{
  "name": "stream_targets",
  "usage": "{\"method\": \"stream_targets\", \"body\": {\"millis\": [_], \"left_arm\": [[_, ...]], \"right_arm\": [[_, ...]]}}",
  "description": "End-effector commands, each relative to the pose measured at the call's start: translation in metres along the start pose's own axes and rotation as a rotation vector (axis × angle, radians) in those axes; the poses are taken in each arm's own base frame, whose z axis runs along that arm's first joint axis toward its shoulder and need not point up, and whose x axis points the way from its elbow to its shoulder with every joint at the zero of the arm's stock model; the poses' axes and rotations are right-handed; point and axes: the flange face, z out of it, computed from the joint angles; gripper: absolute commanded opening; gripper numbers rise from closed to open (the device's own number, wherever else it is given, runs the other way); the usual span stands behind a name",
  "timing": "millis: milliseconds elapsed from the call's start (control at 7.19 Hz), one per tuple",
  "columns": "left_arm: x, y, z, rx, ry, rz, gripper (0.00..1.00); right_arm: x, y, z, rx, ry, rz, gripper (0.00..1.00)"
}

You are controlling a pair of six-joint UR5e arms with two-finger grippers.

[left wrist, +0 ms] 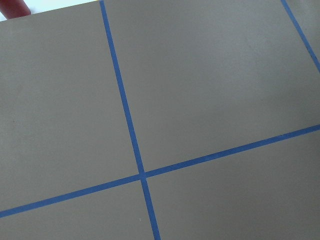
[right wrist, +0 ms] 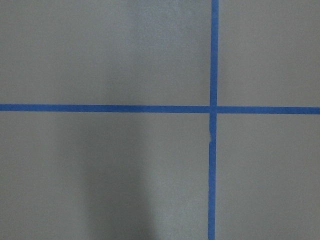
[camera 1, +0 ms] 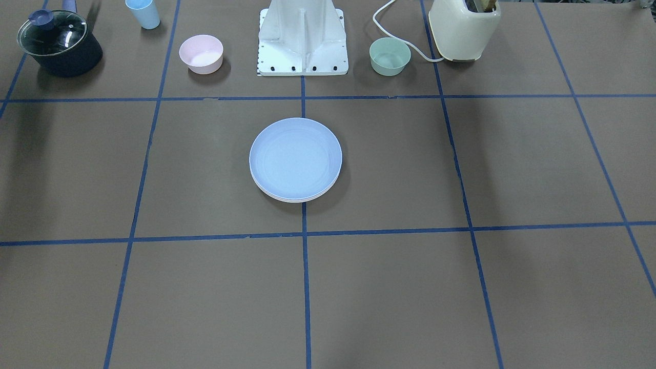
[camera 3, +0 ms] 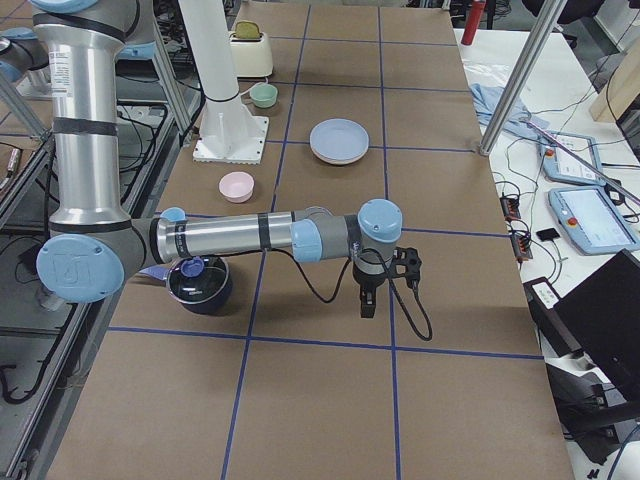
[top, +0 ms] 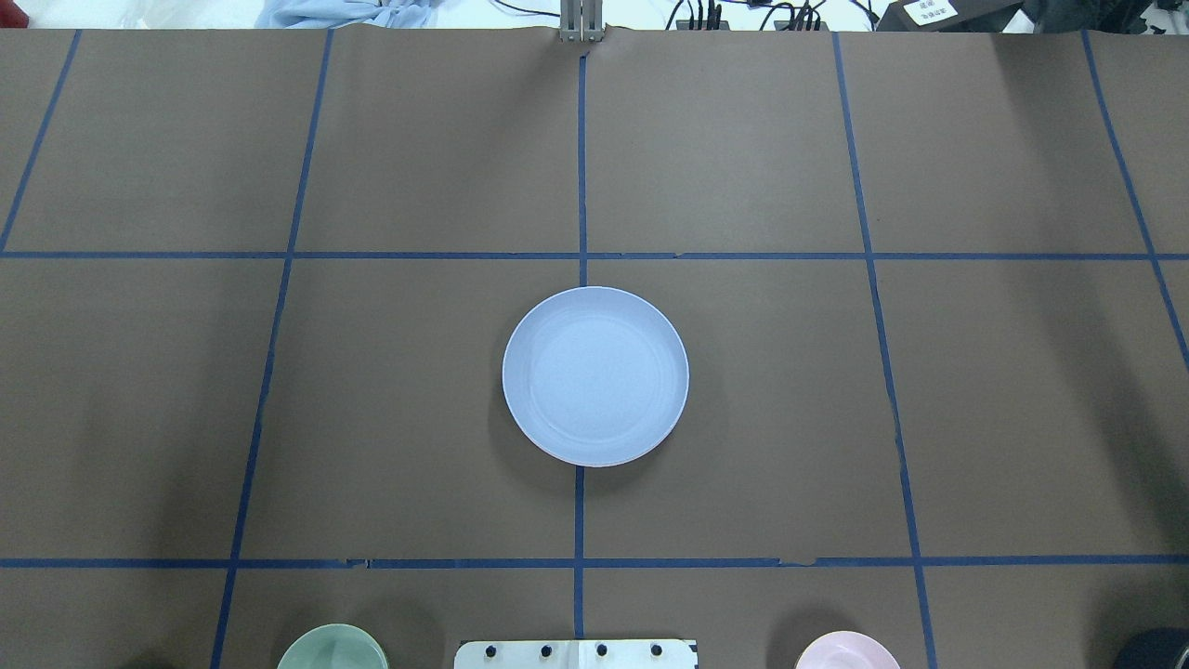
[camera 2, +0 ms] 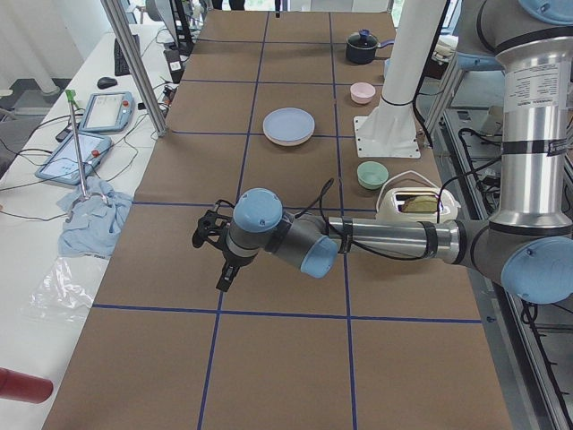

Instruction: Stack three plates with pink and blue

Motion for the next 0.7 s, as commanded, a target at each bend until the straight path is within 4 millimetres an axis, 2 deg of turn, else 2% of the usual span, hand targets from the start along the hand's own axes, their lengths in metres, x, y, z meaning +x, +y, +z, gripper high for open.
{"method": "stream_targets", "body": {"millis": [0, 417, 556], "left_arm": [[0.0005, -0.0071, -0.0004, 0.004, -0.005, -0.001, 1.00], [0.0058, -0.0126, -0.0043, 0.012, 0.000, 0.008, 1.00], [0.0014, -0.0096, -0.0008, 0.004, -0.004, 0.002, 1.00]], "right_arm": [[-0.0072, -0.0085, -0.0053, 0.012, -0.003, -0.016, 1.00], [-0.0054, -0.0116, 0.0016, 0.000, 0.000, -0.013, 1.00], [-0.0061, -0.0123, 0.0010, 0.002, 0.000, -0.014, 1.00]]}}
